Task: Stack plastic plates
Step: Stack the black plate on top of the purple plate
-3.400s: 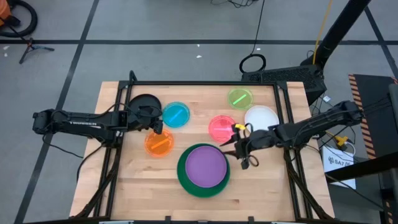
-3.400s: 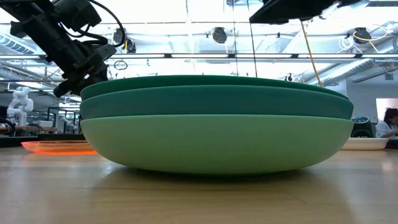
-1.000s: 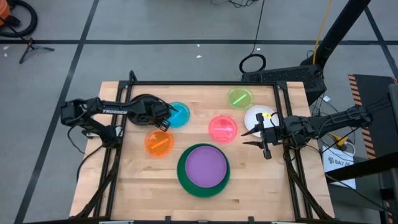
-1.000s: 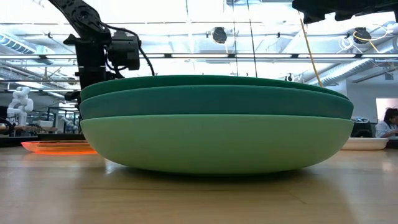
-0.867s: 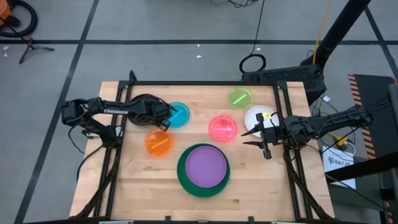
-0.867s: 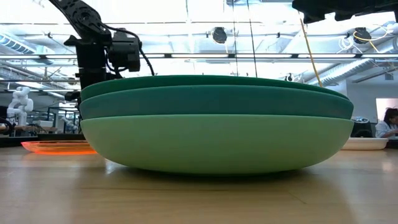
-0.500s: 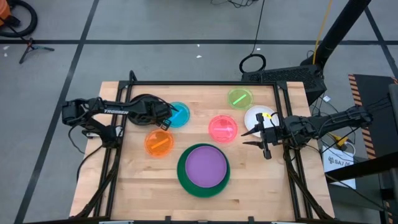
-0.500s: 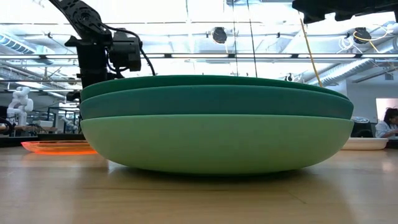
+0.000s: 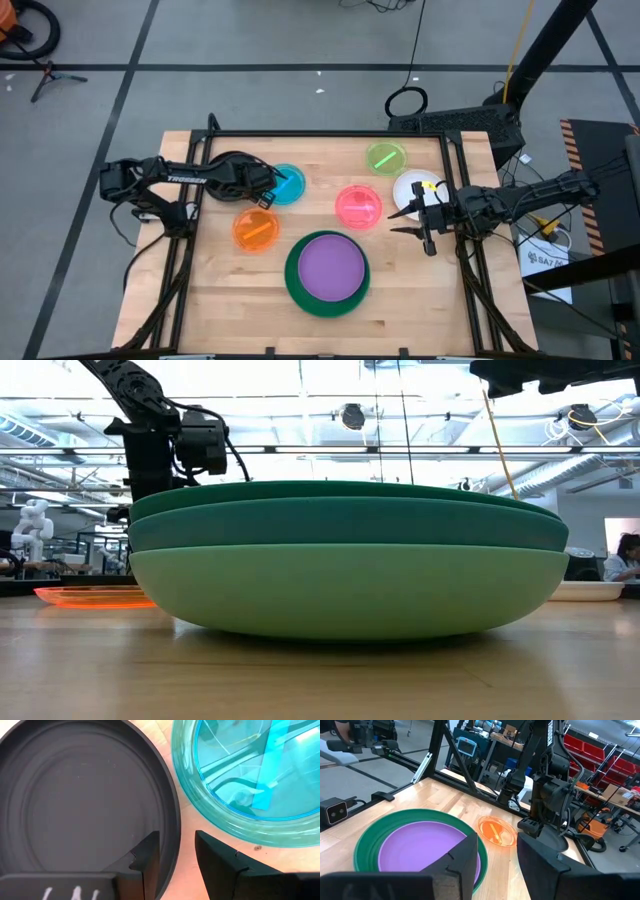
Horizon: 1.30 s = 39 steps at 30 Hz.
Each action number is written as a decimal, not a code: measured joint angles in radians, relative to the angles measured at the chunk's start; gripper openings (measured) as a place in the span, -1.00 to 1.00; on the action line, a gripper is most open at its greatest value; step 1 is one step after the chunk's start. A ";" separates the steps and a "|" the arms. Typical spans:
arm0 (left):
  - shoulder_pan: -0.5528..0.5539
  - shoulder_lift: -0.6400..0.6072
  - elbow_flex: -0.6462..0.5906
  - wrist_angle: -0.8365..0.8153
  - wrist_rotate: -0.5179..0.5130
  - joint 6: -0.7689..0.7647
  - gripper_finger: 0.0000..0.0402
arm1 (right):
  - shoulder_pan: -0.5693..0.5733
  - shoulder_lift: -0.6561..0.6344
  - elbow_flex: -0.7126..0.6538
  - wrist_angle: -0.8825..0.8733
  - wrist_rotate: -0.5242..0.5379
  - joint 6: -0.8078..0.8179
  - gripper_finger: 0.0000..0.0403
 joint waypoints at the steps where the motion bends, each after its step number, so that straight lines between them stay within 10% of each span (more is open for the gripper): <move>1: 0.000 0.000 0.000 0.000 0.000 -0.001 -0.34 | 0.000 0.000 0.000 0.000 0.000 0.000 -0.36; 39: 0.000 0.000 -0.039 -0.005 0.000 -0.045 -0.34 | 0.000 0.000 0.000 -0.001 0.000 0.000 -0.36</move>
